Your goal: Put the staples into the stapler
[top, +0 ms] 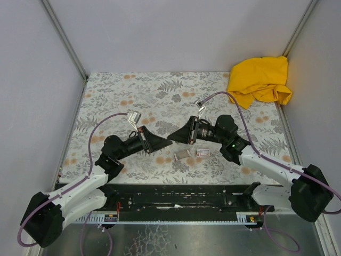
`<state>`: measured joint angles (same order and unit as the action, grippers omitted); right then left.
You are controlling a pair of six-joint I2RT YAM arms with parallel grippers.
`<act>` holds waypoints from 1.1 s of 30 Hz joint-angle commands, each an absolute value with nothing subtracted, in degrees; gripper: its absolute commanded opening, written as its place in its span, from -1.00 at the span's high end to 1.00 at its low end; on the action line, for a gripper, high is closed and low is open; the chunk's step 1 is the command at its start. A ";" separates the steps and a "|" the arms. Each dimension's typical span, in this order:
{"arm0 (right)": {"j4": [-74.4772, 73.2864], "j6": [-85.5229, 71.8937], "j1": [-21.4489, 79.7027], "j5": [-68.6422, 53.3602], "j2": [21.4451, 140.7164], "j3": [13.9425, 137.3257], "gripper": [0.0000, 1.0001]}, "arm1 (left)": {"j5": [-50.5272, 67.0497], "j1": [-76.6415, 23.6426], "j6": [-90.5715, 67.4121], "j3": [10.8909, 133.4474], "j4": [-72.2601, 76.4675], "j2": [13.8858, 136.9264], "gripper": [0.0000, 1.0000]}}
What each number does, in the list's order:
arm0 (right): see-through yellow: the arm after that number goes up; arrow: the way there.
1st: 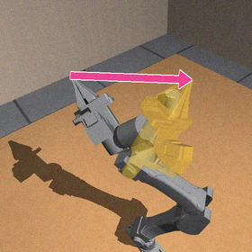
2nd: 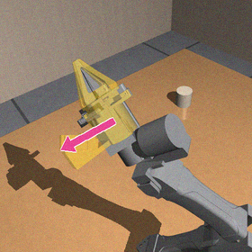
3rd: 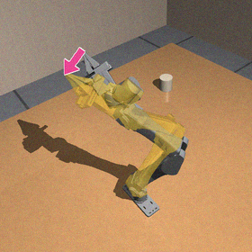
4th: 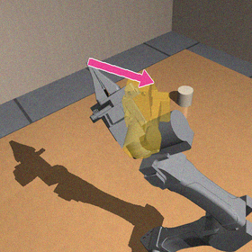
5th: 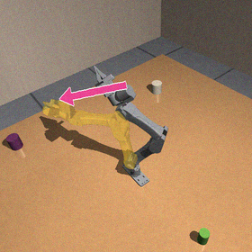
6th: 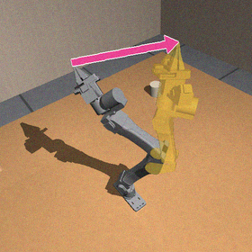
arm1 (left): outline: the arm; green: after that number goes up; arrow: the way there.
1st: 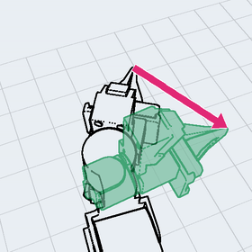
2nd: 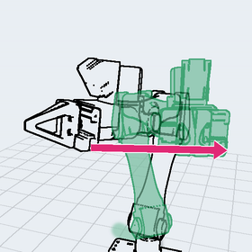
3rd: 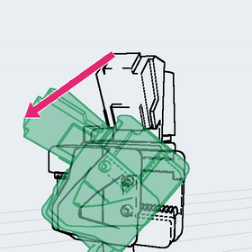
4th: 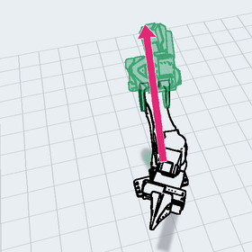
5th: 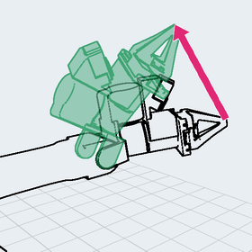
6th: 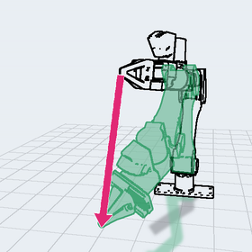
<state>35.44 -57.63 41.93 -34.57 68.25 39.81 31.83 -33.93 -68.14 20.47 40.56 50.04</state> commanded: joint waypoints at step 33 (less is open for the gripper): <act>-2.15 -30.00 41.44 -6.70 47.78 35.08 -0.19 | 2.78 -47.20 -26.51 45.96 -28.19 79.02 0.81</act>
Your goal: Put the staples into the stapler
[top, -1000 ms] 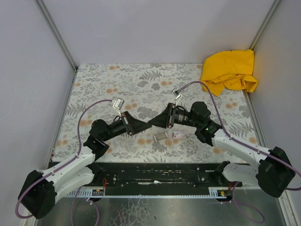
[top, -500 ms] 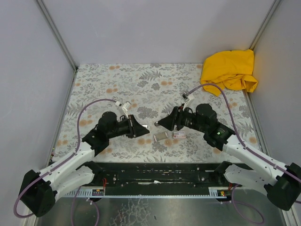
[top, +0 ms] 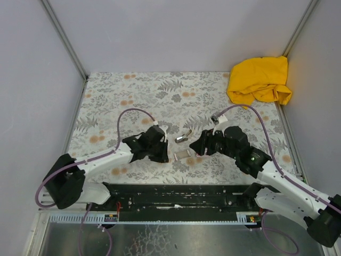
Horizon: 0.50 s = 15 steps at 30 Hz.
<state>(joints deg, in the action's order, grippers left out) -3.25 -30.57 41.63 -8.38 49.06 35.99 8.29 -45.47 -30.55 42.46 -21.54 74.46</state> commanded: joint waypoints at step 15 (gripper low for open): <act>-2.26 -30.07 41.48 -6.73 45.93 32.38 -0.19 | 1.26 -51.04 -22.84 52.74 -33.73 91.80 0.76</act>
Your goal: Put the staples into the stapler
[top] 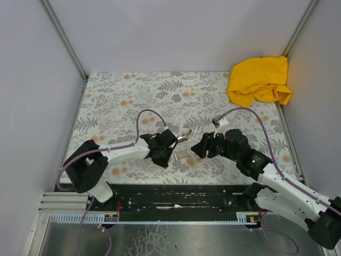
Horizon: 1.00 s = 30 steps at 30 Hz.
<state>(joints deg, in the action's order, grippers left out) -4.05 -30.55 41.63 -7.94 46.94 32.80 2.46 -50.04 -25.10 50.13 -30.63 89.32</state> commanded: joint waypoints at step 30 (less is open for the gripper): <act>-1.40 -30.93 41.48 -6.86 45.62 31.19 -0.19 | -7.22 -52.82 -20.77 55.82 -36.94 94.46 0.22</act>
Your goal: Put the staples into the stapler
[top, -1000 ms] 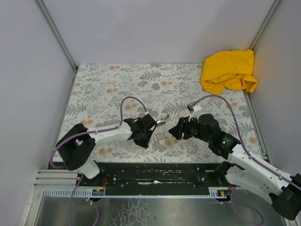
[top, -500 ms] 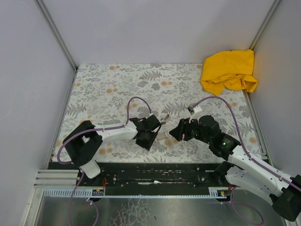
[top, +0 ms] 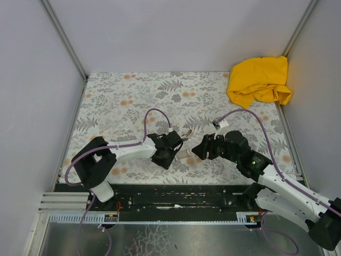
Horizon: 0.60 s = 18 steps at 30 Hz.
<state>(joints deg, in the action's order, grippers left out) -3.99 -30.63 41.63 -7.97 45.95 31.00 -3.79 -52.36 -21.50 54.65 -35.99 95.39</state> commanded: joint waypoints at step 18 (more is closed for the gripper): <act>-1.74 -31.48 41.47 -5.89 44.40 30.59 -0.20 | -3.62 -52.87 -22.79 52.73 -32.13 94.81 0.42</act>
